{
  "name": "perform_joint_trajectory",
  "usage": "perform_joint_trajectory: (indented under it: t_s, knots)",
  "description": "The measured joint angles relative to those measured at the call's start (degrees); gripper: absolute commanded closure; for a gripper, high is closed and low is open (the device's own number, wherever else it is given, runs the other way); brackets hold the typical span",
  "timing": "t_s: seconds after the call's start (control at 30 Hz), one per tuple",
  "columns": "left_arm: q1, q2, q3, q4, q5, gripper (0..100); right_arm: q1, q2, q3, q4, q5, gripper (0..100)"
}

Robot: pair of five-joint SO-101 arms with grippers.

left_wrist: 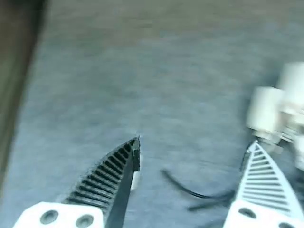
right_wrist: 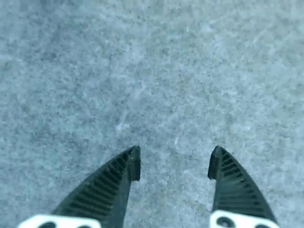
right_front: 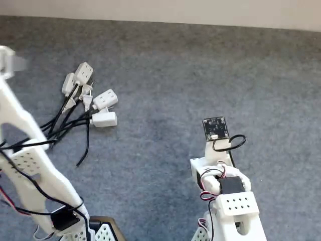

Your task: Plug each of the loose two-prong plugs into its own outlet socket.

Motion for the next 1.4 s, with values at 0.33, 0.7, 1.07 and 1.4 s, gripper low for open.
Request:
perform_joint_trajectory:
  t_s: [0.33, 0.7, 1.07, 1.4]
  knots:
    - [21.3, -11.7, 40.8, -0.4, -9.9, 73, 0.0, 0.0, 0.0, 0.0, 0.0, 76.7]
    - [24.5, -4.9, 50.7, -10.5, -5.8, 72, 0.0, 0.0, 0.0, 0.0, 0.0, 76.7]
    - [29.9, 2.4, 50.9, -21.4, -7.6, 73, 0.0, 0.0, 0.0, 0.0, 0.0, 76.7]
    - [29.6, 4.9, 50.6, -22.6, -11.4, 84, 0.0, 0.0, 0.0, 0.0, 0.0, 76.7]
